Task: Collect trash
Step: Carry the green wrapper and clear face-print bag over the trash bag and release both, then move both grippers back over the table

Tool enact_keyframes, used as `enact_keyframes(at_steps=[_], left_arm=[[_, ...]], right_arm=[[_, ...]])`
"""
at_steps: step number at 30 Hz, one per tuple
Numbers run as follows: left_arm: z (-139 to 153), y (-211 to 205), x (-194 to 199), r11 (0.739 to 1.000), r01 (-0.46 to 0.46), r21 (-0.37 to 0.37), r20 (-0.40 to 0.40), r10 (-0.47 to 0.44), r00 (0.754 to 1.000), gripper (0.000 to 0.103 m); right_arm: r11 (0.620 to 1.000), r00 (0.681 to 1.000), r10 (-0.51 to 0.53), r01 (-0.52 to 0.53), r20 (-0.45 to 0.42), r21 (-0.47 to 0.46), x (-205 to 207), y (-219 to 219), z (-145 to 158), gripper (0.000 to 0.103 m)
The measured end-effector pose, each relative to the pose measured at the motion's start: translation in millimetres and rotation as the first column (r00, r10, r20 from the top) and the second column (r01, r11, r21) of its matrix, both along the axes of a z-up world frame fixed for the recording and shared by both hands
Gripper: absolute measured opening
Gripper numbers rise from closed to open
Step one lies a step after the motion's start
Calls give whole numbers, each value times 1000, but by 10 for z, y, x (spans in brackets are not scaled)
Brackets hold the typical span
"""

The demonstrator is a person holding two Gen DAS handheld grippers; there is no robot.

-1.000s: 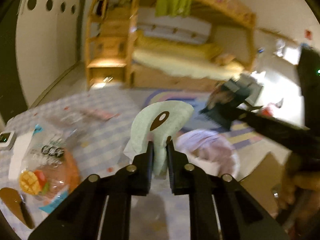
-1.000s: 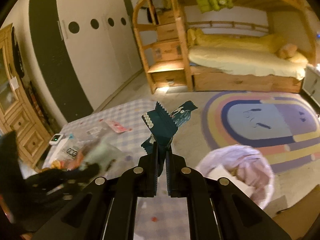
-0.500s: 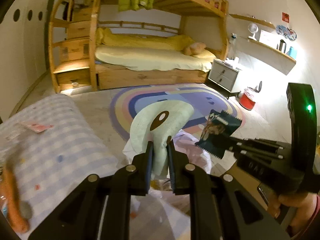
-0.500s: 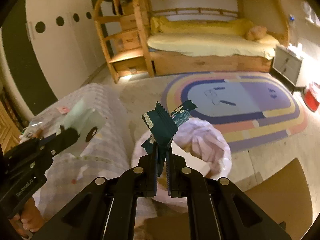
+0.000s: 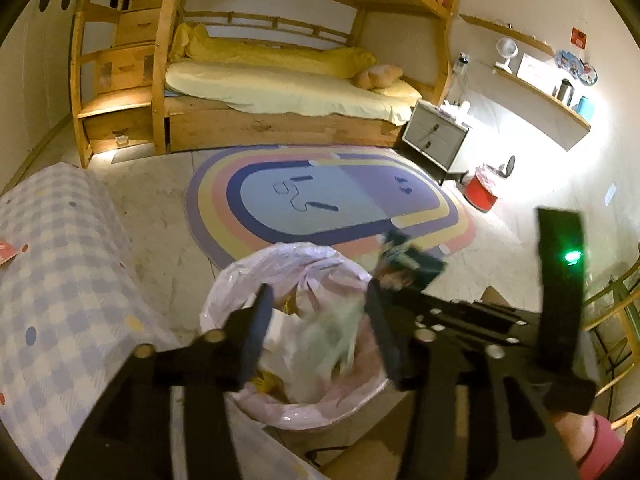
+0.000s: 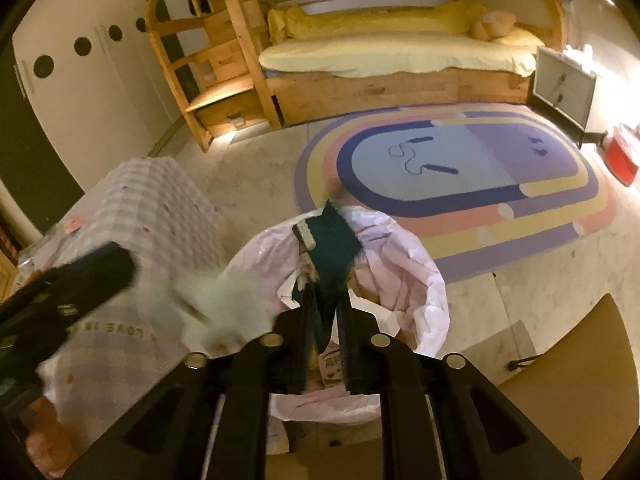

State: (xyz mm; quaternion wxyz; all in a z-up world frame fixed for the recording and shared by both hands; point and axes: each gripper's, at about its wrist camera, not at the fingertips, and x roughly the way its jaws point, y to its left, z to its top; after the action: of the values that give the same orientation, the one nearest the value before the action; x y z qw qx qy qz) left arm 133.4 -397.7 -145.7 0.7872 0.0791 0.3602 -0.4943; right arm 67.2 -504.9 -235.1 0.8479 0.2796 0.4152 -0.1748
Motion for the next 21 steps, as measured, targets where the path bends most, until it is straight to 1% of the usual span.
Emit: enact_keyframes(at_steps=[1,3,8,12,17,21], left_arm=[[18,38,15,1000,-9,-5,1,9,1000,51],[51,80,41,1000,-27,-13,1,27,1000,54],[211,355,49,995,-92,-36,43,93,995,54],[379,654,27,987,-144,-64,70,149,986,54],[576,1110,-16,973,-209,-95,110,219,970,54],[685,1432,-24,962,-259,-90,149,271,951,54]], right_arm=[[1000,1000,-1,1,-7,0,13,-3,-17,30],[1000,1000,-3,3,-20,-10,22,19,-30,36],[1000,1000,-21,21,3,-13,-83,58,92,36],[1000,999,-13,14,47,-15,-149,166,341,36],[999,994,39,-36,104,-31,-103,437,723,36],[993,982,111,-105,150,-44,17,740,1020,36]])
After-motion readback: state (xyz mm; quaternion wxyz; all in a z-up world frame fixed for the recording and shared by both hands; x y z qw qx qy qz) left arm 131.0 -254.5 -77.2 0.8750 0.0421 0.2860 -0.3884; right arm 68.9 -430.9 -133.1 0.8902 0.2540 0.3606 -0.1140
